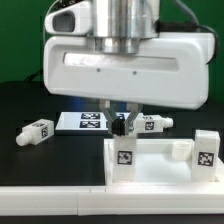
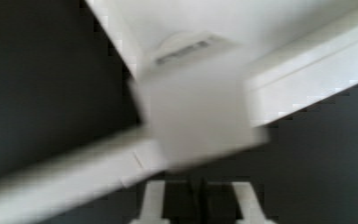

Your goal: Assemble square table

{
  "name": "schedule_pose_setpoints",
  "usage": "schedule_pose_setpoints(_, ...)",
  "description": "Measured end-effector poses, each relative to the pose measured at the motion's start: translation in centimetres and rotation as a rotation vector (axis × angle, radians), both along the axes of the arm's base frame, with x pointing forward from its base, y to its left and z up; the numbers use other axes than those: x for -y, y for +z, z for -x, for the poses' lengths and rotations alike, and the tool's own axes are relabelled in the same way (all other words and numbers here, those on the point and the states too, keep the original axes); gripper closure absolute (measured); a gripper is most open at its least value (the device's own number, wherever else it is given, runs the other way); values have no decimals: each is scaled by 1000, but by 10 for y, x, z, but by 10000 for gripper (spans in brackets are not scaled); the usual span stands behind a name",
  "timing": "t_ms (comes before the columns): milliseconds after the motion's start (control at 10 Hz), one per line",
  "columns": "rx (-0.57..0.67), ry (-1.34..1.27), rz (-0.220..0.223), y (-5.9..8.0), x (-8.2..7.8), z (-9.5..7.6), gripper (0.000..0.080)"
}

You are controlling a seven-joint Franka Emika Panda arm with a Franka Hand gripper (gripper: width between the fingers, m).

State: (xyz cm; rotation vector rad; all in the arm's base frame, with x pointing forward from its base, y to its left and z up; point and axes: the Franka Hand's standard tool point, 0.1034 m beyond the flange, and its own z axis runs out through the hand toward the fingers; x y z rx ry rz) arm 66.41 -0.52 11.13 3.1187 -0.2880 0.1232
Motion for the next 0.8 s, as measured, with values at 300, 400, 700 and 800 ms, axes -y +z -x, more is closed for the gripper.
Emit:
schedule_pose_setpoints(300,-5,96,8,-1,1,1,784)
schedule_pose_setpoints(400,-21,89,2,-2,2,4,613)
schedule_pose_setpoints(700,-119,-17,-30,-12,2,17,297)
schedule_pose_setpoints(800,-124,-23,-27,-19,5,21,179)
